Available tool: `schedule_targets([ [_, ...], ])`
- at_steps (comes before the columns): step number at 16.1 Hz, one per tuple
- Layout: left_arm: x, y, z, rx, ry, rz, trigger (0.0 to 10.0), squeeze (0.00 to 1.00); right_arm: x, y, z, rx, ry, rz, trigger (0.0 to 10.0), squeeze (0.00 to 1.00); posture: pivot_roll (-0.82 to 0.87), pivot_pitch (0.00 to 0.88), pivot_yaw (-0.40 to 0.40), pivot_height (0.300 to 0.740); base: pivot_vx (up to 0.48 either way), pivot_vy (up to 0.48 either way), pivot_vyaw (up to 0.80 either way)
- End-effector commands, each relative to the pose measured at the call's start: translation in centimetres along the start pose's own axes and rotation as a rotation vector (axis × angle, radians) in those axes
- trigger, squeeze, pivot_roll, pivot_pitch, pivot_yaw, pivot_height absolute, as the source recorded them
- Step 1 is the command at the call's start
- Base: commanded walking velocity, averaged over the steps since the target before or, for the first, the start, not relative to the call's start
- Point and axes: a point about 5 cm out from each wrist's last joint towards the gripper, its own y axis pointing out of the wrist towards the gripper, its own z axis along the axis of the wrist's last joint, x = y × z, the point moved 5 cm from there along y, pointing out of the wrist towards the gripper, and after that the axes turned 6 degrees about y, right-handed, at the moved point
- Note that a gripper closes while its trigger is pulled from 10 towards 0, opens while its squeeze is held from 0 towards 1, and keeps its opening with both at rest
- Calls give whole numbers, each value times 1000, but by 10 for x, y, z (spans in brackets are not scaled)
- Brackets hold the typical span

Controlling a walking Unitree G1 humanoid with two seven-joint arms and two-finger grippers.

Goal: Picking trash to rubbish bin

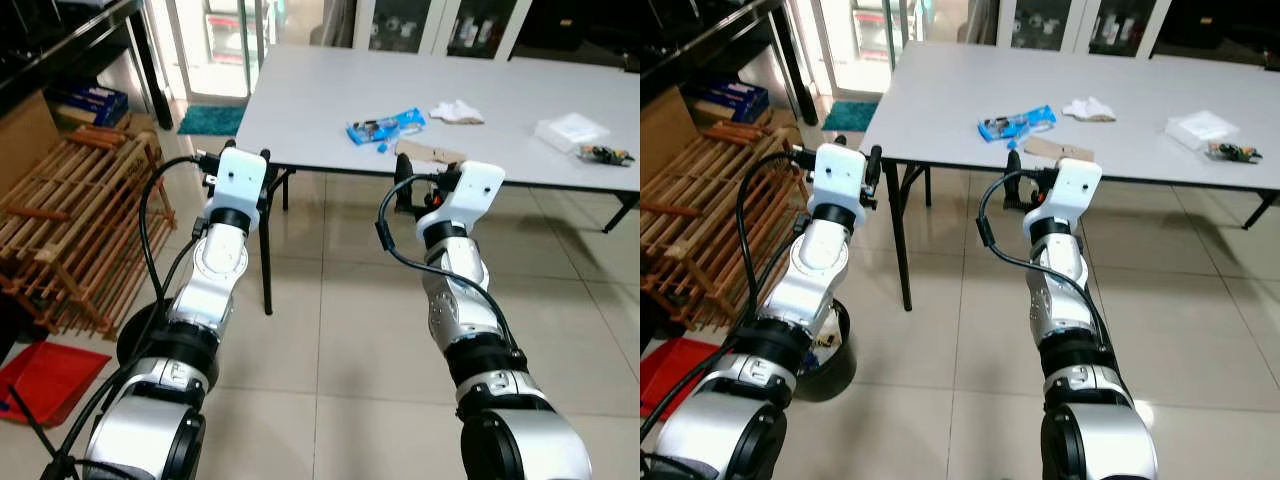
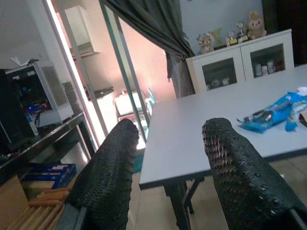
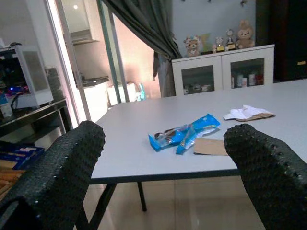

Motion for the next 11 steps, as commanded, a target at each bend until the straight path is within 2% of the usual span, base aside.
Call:
schedule_targets([
  [1,-4,0,2,1,-19,23,10000,0,-1,0,2,-4,-11,7,10000,0,-6,0,-45,740,319,0,0],
  [2,-4,0,2,1,-20,25,10000,0,-2,0,2,-6,-12,7,10000,0,-6,0,-45,740,319,0,0],
  [5,-4,-2,0,-10,-20,33,10000,0,-2,0,1,-11,1,13,10000,0,1,0,-49,740,340,0,-723],
  [11,-1,-4,0,-18,-18,18,10000,0,-4,-4,-1,-16,-5,13,10000,0,-5,6,-46,740,339,0,0],
])
